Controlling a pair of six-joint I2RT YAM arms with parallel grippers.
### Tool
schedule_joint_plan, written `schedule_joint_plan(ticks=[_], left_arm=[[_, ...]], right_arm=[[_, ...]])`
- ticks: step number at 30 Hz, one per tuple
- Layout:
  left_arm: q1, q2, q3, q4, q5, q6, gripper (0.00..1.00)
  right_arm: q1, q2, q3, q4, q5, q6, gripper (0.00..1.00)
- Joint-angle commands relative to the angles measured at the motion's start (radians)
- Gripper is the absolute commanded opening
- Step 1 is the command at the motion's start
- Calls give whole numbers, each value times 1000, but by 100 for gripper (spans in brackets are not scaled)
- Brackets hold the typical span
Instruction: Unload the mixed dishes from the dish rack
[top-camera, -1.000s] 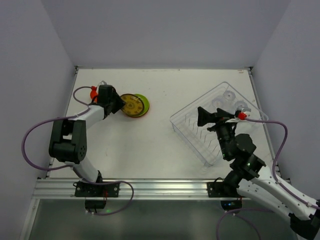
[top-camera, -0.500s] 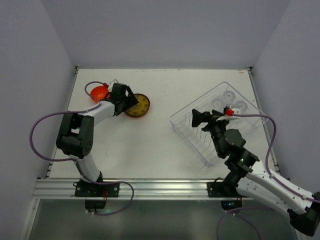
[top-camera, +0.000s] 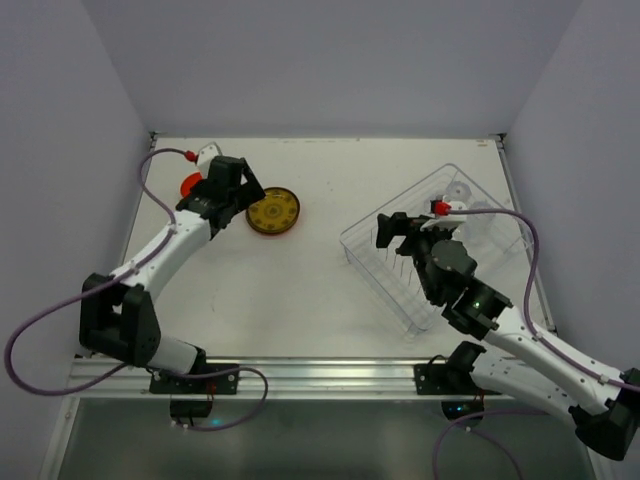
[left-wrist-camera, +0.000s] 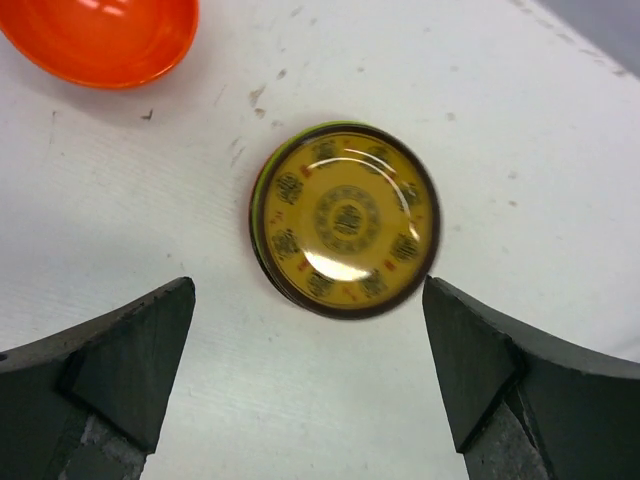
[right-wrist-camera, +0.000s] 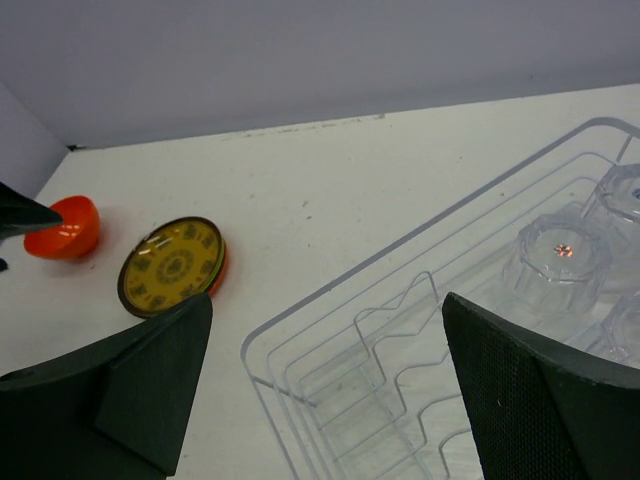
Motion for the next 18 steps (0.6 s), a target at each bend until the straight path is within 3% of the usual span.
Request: schedule_joint_plan(ticks=[1, 4, 7, 10, 14, 15, 18], left_arm=[[-54, -202, 0, -91, -32, 87, 100], [-68, -331, -38, -179, 0, 190, 100], [-66, -412, -72, -321, -76, 284, 100], [-78, -477, -90, -443, -37, 352, 100], [-94, -661, -282, -254, 49, 362, 100], [-94, -702, -348, -177, 63, 359, 100], [-92, -690, -313, -193, 109, 399, 100]], right_arm=[[-5, 88, 94, -113, 17, 14, 99], [-19, 169, 154, -193, -54, 9, 99], [-45, 233, 229, -305, -56, 41, 99], [-151, 273, 251, -342, -108, 41, 99], [-390, 267, 263, -440, -249, 138, 99], [-419, 257, 263, -463, -254, 185, 99], [-433, 208, 240, -500, -221, 216, 99]])
